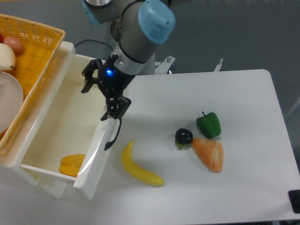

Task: Place the yellow pepper in the upper white drawer

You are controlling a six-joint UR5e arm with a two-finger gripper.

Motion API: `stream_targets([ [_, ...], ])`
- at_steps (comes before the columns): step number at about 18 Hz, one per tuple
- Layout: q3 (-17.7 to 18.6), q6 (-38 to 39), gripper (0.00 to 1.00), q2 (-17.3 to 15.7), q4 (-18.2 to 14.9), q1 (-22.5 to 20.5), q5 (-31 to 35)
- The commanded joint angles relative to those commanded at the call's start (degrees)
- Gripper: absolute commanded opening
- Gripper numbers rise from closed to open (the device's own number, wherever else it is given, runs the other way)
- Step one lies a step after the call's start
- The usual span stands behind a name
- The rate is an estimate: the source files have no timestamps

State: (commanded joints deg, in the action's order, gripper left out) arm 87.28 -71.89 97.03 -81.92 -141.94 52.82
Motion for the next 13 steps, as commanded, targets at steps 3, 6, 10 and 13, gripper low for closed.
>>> stream_targets([
  [3, -0.18, 0.0, 1.0, 0.79, 2.98, -1.41, 0.87],
  [6, -0.18, -1.49, 1.0, 1.75, 6.33, -1.41, 6.31],
  [10, 0.09, -5.79, 1.0, 3.16, 8.53, -2.46, 12.99],
  [13, 0.09, -10.71, 1.0, 3.69, 8.71, -2.82, 18.78],
])
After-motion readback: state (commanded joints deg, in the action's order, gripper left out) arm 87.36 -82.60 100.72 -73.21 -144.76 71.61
